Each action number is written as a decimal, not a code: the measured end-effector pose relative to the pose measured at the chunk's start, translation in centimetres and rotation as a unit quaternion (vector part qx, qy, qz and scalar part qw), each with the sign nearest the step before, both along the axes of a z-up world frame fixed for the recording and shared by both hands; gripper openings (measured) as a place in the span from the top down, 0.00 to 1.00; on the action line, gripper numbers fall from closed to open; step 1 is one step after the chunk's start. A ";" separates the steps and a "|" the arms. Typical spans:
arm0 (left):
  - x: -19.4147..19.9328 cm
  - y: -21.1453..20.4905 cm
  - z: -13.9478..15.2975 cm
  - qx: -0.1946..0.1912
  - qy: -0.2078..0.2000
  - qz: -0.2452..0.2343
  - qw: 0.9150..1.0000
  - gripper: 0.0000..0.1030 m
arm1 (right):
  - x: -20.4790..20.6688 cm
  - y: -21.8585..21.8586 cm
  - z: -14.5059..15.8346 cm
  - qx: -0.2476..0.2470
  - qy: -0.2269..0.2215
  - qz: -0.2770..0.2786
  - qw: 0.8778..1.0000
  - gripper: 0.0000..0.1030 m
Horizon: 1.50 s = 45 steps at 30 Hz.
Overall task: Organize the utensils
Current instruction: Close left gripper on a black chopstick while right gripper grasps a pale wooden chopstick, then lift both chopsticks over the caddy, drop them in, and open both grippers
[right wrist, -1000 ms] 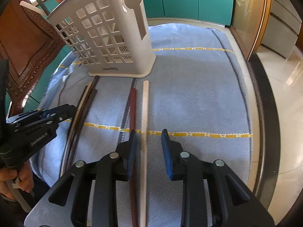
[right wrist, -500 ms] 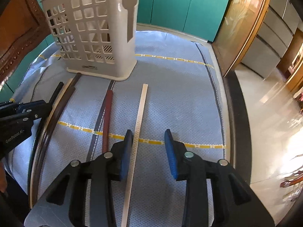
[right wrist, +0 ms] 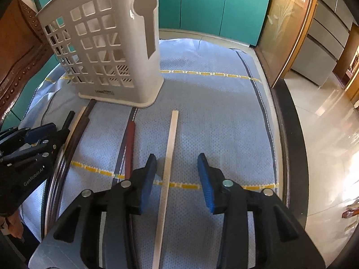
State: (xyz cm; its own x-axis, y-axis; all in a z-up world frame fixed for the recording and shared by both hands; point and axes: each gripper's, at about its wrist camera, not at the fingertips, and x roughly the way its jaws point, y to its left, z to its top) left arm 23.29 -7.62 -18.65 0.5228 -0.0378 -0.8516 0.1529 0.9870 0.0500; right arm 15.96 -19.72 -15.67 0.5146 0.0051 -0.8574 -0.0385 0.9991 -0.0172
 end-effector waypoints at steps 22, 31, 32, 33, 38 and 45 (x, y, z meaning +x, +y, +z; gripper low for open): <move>0.0 2.2 1.8 -0.027 -0.030 0.003 0.999 0.93 | -2.1 -0.2 4.0 0.074 -0.077 0.033 0.994 0.94; -6.9 4.2 13.4 -0.075 -0.192 -0.041 0.978 0.93 | -9.0 -2.4 12.7 0.154 -0.255 0.107 0.949 0.94; -7.6 4.4 14.9 -0.082 -0.211 -0.045 0.973 0.93 | -9.3 -2.4 13.4 0.156 -0.261 0.109 0.946 0.94; -8.1 4.6 16.1 -0.085 -0.223 -0.047 0.970 0.93 | -9.6 -2.5 14.5 0.163 -0.269 0.111 0.943 0.94; -8.9 5.6 23.0 -0.119 -0.282 -0.057 0.951 0.93 | -9.0 -3.5 20.2 0.229 -0.296 0.117 0.920 0.94; -6.9 7.3 29.1 -0.184 -0.369 -0.013 0.911 0.93 | -5.7 -3.0 27.4 0.249 -0.381 0.069 0.888 0.94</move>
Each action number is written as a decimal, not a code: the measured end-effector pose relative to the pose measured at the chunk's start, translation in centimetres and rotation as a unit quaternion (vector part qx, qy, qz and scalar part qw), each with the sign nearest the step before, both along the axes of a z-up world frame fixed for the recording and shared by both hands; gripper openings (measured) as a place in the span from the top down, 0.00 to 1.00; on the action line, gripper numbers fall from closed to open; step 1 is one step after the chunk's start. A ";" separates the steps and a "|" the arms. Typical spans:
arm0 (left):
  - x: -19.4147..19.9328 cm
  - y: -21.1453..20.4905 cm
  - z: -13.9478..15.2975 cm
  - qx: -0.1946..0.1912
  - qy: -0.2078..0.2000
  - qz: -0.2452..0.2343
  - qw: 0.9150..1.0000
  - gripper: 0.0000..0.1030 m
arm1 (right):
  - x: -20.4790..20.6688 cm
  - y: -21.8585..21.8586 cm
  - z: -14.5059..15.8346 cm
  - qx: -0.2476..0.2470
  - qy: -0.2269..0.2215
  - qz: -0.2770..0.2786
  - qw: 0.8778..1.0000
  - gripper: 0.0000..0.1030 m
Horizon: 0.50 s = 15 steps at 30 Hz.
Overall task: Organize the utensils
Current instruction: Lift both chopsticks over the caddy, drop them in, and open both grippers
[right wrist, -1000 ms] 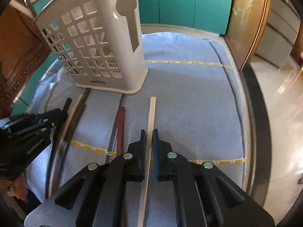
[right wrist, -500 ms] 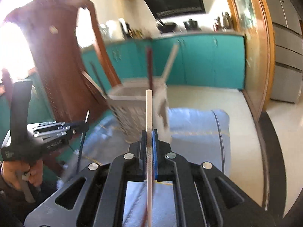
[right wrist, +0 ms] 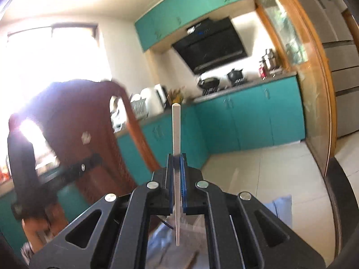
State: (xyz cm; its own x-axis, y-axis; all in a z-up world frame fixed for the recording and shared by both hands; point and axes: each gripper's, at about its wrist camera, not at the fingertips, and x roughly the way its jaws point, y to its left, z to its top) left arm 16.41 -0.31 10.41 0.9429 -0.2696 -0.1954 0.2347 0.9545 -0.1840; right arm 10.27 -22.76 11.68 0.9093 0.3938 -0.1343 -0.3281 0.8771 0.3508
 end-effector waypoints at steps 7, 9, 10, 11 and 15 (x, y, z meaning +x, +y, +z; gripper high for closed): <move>6.0 -0.2 -3.5 -0.019 0.029 0.038 0.999 0.93 | 2.9 1.1 -1.2 -0.052 -0.023 -0.090 0.994 0.94; 6.8 -0.8 -4.6 -0.013 0.046 0.038 0.998 0.93 | 4.1 1.5 -3.1 -0.066 -0.002 -0.089 0.994 0.94; 7.1 -1.2 -5.0 -0.009 0.049 0.036 0.998 0.93 | 4.9 1.7 -3.9 -0.068 0.009 -0.082 0.994 0.94; 7.2 -1.6 -5.4 0.003 0.051 0.038 0.998 0.93 | 5.3 1.8 -4.5 -0.071 0.017 -0.077 0.994 0.94; 7.2 -3.1 -6.2 0.046 0.043 0.058 0.996 0.93 | 6.3 2.3 -6.7 -0.089 0.044 -0.070 0.993 0.94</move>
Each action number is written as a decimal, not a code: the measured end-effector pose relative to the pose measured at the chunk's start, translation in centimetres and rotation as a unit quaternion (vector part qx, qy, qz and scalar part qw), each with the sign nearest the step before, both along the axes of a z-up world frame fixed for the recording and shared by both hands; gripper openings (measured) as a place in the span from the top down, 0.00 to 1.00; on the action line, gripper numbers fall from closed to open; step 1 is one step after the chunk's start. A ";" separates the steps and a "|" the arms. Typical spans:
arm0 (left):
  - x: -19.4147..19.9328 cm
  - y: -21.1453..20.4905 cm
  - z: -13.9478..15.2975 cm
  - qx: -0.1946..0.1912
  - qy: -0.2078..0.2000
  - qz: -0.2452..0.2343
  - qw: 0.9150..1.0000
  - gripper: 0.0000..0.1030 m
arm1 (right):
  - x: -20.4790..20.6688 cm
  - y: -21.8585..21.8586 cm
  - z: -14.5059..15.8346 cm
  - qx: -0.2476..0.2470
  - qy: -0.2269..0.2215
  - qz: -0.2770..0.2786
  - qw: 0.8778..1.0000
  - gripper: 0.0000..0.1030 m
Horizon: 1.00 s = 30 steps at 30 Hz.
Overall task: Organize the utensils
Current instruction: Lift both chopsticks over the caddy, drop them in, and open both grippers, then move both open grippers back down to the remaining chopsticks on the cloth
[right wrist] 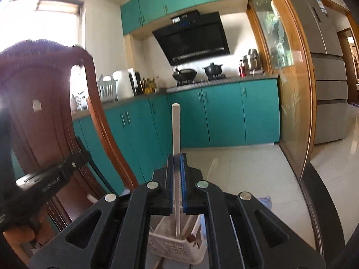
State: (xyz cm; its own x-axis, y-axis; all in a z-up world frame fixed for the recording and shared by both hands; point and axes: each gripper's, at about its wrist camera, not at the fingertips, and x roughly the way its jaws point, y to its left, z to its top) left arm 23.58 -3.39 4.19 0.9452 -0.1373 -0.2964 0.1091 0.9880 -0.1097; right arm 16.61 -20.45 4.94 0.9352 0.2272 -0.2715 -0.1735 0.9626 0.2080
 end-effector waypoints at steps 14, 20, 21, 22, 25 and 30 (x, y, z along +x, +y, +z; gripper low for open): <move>-0.1 -2.3 -1.1 0.039 0.009 0.001 0.999 0.93 | -1.3 0.4 -0.3 -0.019 0.001 -0.001 1.000 0.89; -0.8 -2.7 -1.3 0.053 0.002 0.000 0.999 0.90 | -3.7 0.4 0.4 -0.025 -0.029 0.014 0.999 0.75; -0.8 -2.8 -1.4 0.058 0.001 0.000 0.998 0.90 | -4.1 0.4 0.4 -0.026 -0.033 0.019 0.999 0.73; -0.9 -2.9 -1.5 0.064 0.001 0.000 0.998 0.90 | -4.6 0.4 0.4 -0.028 -0.036 0.026 0.999 0.72; -0.9 -2.9 -2.1 0.075 0.001 0.001 0.997 0.90 | -5.7 0.3 -0.3 -0.033 -0.040 0.049 0.997 0.69; -1.6 -2.8 -3.1 0.080 0.012 0.001 0.997 0.85 | -6.8 -0.4 -4.2 -0.043 0.009 0.082 0.996 0.66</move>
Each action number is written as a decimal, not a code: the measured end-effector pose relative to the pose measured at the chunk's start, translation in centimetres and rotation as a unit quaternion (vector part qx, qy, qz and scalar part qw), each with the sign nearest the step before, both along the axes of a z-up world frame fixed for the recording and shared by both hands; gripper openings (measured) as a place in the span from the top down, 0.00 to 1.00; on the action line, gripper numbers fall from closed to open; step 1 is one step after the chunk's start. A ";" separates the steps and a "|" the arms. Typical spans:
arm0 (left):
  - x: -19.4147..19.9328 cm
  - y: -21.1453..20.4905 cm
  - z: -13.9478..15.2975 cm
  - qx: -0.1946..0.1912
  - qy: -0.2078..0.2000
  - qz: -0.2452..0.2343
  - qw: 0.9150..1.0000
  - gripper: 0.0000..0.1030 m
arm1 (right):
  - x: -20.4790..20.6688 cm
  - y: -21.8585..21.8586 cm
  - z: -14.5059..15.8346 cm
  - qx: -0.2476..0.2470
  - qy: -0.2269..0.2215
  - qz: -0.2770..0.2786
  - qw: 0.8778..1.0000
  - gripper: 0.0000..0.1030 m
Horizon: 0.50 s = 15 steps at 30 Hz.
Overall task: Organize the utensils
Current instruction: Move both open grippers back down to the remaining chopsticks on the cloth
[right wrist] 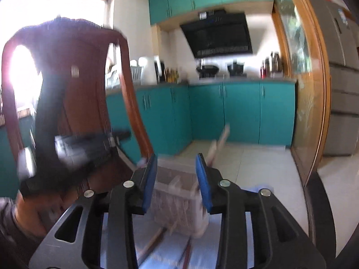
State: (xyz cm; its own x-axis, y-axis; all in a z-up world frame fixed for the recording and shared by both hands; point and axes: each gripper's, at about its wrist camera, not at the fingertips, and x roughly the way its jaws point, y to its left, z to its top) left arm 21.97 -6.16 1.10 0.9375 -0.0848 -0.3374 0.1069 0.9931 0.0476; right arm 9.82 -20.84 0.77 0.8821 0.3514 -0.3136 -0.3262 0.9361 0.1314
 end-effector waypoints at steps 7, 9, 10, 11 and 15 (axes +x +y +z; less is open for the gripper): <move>-2.5 -0.5 -2.2 0.036 0.013 -0.023 0.999 0.71 | 0.8 0.4 -6.4 -0.057 0.144 0.006 0.988 0.61; -2.8 -0.7 -3.7 0.050 0.025 -0.028 0.998 0.68 | 1.3 1.2 -8.3 -0.087 0.179 0.005 0.980 0.61; -2.8 -0.8 -4.5 0.057 0.033 -0.028 0.997 0.68 | 1.6 1.7 -9.3 -0.104 0.195 0.004 0.975 0.61; -2.7 -0.8 -5.4 0.063 0.044 -0.027 0.997 0.68 | 1.8 2.0 -10.1 -0.114 0.208 0.003 0.972 0.61; -2.4 -0.8 -7.4 0.065 0.080 -0.025 0.994 0.68 | 3.5 3.1 -13.3 -0.137 0.268 -0.011 0.953 0.61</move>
State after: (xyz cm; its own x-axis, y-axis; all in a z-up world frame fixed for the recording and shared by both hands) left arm 19.57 -6.96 -6.33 0.8671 -0.0762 -0.4924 0.1727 0.9729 0.1536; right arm 13.29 -17.75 -12.49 0.5751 0.1751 -0.7992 -0.2615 0.9649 0.0233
